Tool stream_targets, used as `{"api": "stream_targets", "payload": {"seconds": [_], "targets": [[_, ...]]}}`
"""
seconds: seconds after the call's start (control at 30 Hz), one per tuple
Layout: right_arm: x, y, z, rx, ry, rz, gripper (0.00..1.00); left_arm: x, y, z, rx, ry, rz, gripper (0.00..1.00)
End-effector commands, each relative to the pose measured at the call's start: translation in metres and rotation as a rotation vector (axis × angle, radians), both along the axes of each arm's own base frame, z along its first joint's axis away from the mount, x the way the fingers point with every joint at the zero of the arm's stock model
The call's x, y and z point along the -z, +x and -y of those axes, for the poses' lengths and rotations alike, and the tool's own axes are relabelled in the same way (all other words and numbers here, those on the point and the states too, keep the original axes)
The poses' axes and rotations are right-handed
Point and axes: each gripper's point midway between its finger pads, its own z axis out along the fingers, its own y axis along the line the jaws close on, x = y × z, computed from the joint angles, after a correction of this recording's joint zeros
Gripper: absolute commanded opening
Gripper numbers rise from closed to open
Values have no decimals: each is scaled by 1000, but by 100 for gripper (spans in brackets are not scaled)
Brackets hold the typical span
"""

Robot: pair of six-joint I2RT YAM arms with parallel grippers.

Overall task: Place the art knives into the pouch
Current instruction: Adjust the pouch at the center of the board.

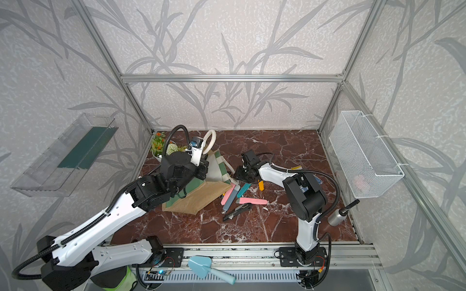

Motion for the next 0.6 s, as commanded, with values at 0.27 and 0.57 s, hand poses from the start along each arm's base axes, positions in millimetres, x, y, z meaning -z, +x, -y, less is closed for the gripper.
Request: {"api": "stream_targets", "payload": {"seconds": [0.27, 0.57], "targets": [[-49, -3, 2, 2, 75, 82, 52, -31, -13, -2, 62, -60, 80, 0], [-96, -25, -3, -15, 209, 106, 63, -20, -29, -28, 27, -131, 129, 0]]}}
